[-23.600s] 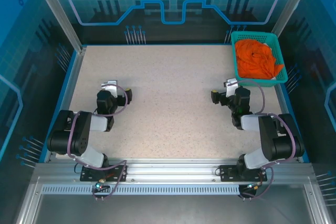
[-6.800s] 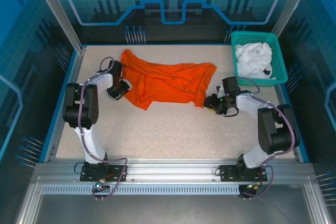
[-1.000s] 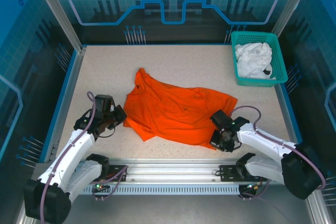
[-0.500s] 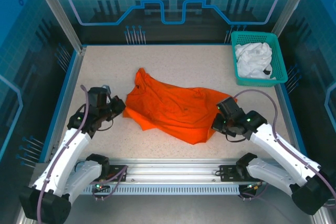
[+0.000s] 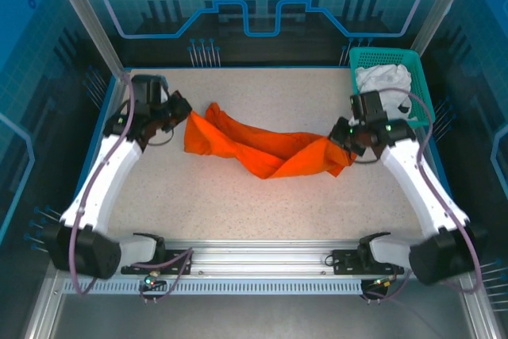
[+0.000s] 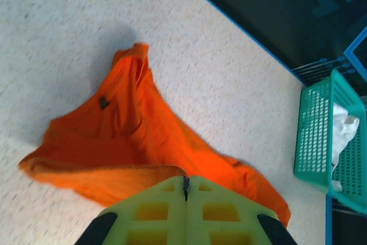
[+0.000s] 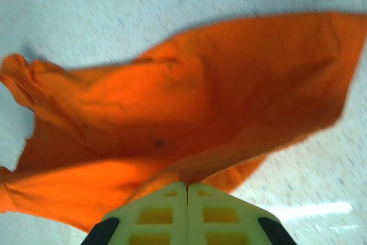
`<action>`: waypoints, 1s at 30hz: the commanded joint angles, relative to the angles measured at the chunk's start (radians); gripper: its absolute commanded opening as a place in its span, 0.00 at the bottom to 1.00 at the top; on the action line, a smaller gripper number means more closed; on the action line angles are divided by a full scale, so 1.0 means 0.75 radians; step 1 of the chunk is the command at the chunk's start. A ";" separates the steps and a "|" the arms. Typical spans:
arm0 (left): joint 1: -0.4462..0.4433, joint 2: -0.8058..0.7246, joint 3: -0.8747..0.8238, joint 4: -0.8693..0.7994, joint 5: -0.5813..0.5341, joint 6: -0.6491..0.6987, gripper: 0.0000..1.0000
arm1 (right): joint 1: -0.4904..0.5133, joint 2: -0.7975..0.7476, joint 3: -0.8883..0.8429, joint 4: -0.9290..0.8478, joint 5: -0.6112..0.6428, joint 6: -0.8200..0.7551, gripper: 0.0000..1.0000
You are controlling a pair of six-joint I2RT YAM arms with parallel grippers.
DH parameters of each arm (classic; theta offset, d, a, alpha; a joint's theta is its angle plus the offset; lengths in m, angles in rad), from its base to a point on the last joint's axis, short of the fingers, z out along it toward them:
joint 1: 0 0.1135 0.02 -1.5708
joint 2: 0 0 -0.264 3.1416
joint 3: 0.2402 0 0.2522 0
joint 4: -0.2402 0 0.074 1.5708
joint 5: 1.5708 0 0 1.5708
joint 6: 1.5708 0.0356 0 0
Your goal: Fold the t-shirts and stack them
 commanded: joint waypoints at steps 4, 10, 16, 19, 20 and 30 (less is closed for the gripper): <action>0.110 0.525 0.603 -0.039 0.176 0.069 0.00 | -0.109 0.546 0.585 0.071 -0.186 -0.102 0.00; 0.201 1.155 1.772 -0.277 0.317 0.146 0.00 | -0.158 1.186 1.643 -0.162 -0.261 -0.099 0.00; 0.308 1.050 1.876 0.007 0.413 0.100 0.00 | -0.197 1.378 2.322 -0.191 -0.383 -0.049 0.00; 0.317 0.881 1.774 0.029 0.454 0.181 0.00 | -0.182 1.074 1.944 -0.071 -0.343 -0.167 0.00; 0.317 0.804 1.691 0.058 0.471 0.187 0.00 | -0.182 0.963 1.794 -0.026 -0.341 -0.187 0.00; 0.285 -0.280 0.248 0.221 0.509 0.179 0.00 | -0.157 -0.030 0.303 0.258 -0.378 -0.228 0.00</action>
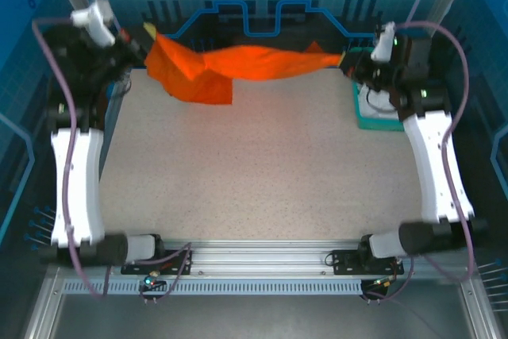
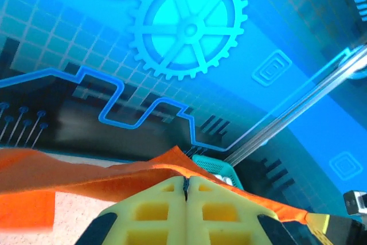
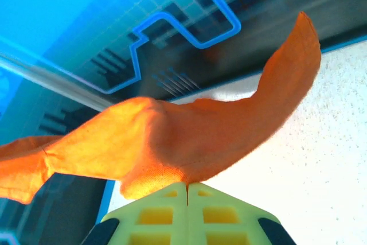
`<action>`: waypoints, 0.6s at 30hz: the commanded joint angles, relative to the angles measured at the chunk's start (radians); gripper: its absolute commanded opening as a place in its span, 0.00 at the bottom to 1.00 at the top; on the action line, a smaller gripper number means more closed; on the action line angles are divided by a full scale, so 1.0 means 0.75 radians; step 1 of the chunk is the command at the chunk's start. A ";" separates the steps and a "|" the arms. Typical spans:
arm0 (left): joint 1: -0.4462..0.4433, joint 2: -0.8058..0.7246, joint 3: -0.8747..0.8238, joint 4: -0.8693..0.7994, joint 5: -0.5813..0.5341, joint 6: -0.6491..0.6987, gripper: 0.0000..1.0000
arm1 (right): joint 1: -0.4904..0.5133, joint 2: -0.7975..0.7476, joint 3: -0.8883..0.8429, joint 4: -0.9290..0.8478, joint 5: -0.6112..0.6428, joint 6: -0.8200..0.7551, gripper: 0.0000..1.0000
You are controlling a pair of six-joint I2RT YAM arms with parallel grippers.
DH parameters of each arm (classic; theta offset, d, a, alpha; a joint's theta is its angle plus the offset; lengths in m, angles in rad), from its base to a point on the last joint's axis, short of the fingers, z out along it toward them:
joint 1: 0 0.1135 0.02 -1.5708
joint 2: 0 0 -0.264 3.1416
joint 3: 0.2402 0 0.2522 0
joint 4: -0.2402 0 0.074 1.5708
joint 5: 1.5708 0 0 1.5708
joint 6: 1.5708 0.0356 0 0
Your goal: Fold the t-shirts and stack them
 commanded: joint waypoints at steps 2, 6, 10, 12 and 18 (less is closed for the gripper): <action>-0.069 -0.384 -0.432 -0.125 -0.017 0.062 0.00 | 0.005 -0.270 -0.477 -0.007 0.027 -0.058 0.00; -0.194 -0.676 -0.762 -0.346 0.051 0.006 0.00 | -0.012 -0.527 -0.867 -0.133 0.057 -0.009 0.00; -0.314 -0.969 -1.164 -0.278 0.027 -0.143 0.12 | -0.055 -0.691 -1.140 -0.216 0.176 0.064 0.00; -0.314 -1.050 -1.213 -0.267 -0.037 -0.176 0.17 | -0.084 -0.726 -1.206 -0.237 0.218 0.086 0.00; -0.314 -0.889 -1.022 -0.500 -0.457 -0.082 0.70 | -0.107 -0.641 -1.225 -0.244 0.271 0.121 0.34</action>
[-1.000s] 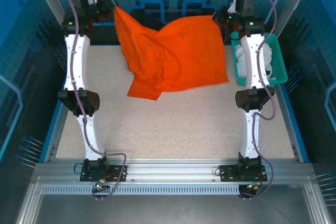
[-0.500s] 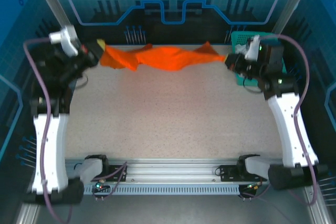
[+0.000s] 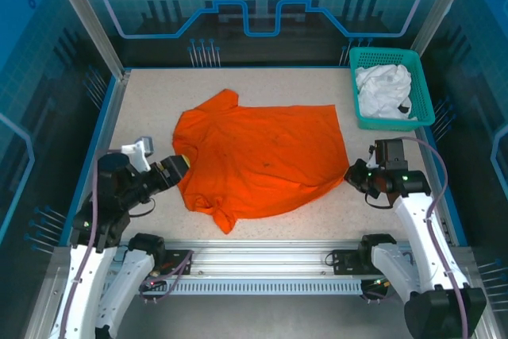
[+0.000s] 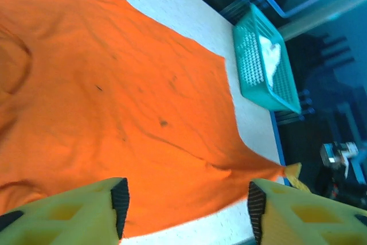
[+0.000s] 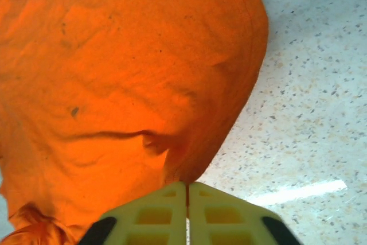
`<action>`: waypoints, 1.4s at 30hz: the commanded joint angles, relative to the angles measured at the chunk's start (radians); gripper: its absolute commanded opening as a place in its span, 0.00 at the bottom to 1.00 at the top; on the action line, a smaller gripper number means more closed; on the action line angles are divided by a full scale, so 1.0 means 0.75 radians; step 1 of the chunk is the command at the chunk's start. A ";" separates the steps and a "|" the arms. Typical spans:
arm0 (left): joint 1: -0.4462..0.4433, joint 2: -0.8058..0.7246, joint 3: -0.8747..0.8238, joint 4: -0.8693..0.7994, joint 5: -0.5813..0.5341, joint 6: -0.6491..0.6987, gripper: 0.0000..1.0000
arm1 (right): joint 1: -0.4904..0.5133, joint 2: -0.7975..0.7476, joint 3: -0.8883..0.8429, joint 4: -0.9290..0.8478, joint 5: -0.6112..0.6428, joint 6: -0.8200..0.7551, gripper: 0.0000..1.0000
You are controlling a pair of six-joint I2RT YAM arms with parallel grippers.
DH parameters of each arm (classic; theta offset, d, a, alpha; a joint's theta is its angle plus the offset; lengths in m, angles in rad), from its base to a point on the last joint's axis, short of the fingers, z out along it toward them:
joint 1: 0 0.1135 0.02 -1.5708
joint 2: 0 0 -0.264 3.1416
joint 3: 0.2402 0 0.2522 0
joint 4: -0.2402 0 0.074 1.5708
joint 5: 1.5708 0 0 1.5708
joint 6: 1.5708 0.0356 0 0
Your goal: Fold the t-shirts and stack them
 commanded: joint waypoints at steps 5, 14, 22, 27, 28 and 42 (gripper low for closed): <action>-0.003 0.341 0.157 0.026 -0.298 -0.001 0.74 | -0.011 -0.060 -0.009 0.088 0.178 0.168 0.60; -0.083 1.206 0.549 0.049 -0.360 0.076 0.66 | 0.209 0.411 0.269 0.227 0.310 0.035 0.59; -0.111 1.919 1.001 0.026 -0.539 0.083 0.57 | 0.427 1.241 0.836 0.195 0.452 -0.090 0.52; -0.071 2.234 1.265 -0.010 -0.524 0.044 0.47 | 0.369 1.644 1.203 0.123 0.363 -0.089 0.50; -0.067 2.281 1.304 -0.010 -0.533 0.037 0.44 | 0.358 1.718 1.284 0.098 0.344 -0.088 0.50; -0.001 2.875 2.115 -0.228 -0.541 0.123 0.39 | 0.292 2.338 2.052 -0.130 0.185 0.013 0.50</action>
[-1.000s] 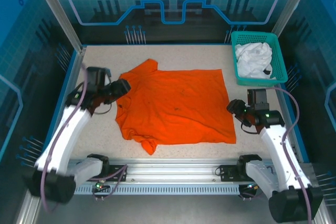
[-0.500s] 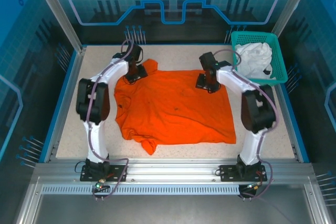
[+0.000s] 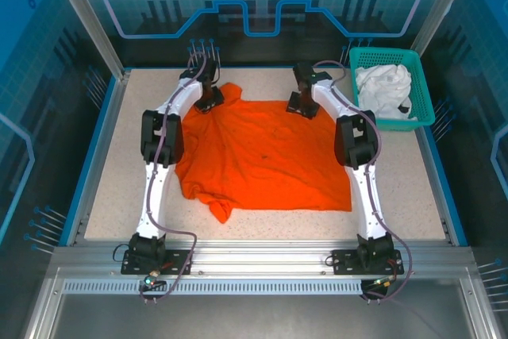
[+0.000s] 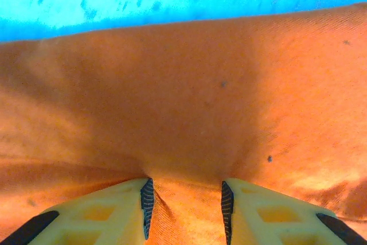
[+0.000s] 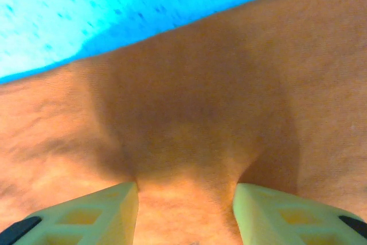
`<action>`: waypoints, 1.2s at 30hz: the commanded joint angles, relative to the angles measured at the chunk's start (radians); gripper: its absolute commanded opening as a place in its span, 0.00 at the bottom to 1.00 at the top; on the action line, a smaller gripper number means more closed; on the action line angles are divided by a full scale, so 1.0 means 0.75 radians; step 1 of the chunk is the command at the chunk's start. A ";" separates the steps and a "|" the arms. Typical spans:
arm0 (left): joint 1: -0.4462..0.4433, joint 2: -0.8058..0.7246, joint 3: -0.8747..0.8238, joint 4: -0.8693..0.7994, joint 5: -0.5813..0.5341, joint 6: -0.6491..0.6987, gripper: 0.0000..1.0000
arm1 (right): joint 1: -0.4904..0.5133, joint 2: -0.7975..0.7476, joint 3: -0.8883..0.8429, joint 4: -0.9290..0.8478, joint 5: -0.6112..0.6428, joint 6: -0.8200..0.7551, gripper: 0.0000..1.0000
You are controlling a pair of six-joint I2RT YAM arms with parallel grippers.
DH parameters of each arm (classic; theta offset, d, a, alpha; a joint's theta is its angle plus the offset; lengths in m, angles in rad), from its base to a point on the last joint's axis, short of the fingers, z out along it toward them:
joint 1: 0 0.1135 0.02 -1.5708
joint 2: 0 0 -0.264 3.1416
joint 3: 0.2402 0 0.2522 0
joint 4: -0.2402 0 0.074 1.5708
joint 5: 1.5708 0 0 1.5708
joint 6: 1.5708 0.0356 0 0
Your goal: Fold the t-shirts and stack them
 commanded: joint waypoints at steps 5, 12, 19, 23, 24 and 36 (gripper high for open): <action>0.082 0.319 0.513 -0.139 0.035 0.053 0.37 | -0.084 0.228 0.225 -0.100 -0.146 0.146 0.51; 0.091 0.170 0.506 -0.026 0.172 0.054 0.62 | -0.103 0.272 0.574 -0.141 -0.218 0.049 0.62; 0.081 -0.446 0.045 0.041 0.192 0.007 0.83 | -0.023 -0.239 0.246 -0.056 -0.223 -0.092 0.72; 0.026 -0.970 -0.677 0.271 0.166 -0.083 0.82 | 0.042 -0.751 -0.475 0.182 -0.125 -0.051 0.72; 0.006 -1.101 -0.868 0.330 0.172 -0.109 0.82 | 0.047 -0.891 -0.687 0.250 -0.116 -0.002 0.72; -0.619 -1.927 -1.963 0.222 -0.147 -0.617 0.71 | 0.031 -1.922 -2.042 0.311 -0.072 0.190 0.70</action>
